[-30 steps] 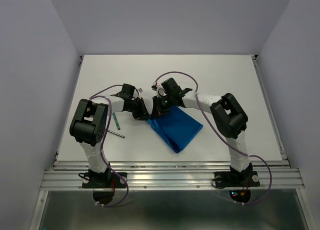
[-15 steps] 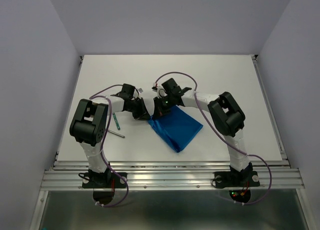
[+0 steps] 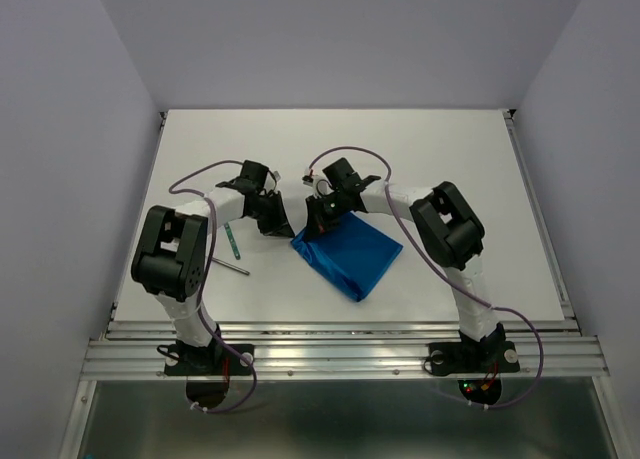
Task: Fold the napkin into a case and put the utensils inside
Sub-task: Fold the lower triangle-folded napkin at the center of the board.
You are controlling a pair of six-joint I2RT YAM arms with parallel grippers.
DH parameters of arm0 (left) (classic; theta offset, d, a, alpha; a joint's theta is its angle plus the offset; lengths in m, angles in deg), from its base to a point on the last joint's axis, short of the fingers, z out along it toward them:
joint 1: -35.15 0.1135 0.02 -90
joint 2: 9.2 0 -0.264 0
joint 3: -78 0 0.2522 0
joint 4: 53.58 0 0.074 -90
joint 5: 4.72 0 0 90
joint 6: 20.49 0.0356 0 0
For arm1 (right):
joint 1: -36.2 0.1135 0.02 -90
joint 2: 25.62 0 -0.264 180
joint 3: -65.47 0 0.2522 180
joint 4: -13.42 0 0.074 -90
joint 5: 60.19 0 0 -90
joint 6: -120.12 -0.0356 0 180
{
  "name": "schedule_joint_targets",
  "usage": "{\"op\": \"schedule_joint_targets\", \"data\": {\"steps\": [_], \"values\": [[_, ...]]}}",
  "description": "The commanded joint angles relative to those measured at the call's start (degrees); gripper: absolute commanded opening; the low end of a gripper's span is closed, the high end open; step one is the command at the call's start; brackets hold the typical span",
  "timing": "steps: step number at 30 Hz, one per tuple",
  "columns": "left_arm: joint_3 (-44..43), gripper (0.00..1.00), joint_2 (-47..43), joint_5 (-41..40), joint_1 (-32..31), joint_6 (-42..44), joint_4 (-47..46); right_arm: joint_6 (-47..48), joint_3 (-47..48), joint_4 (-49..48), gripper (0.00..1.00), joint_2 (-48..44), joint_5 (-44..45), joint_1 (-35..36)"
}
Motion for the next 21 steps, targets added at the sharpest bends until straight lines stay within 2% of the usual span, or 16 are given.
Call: {"op": "schedule_joint_targets", "data": {"steps": [1,5,10,14,21], "values": [[-3.81,0.09,-5.82,-6.06,-0.3,2.28,5.91,2.23,0.85,-0.27,0.01,1.96,1.99,-0.36],[-3.64,0.1,-8.02,-7.91,-0.3,2.02,6.79,2.23,0.85,-0.27,0.01,2.13,1.64,-0.36],[-0.74,0.1,-10.22,-3.0,-0.65,2.55,3.47,1.97,1.11,-0.27,0.01,2.22,1.2,-0.36],[2.07,0.09,-9.0,4.29,-1.0,3.34,0.65,1.71,1.38,-0.27,0.01,2.22,0.85,-0.36],[2.87,0.07,-3.55,5.1,-1.88,2.9,-1.91,1.53,1.2,-0.27,0.01,1.96,0.85,-0.36]]}}
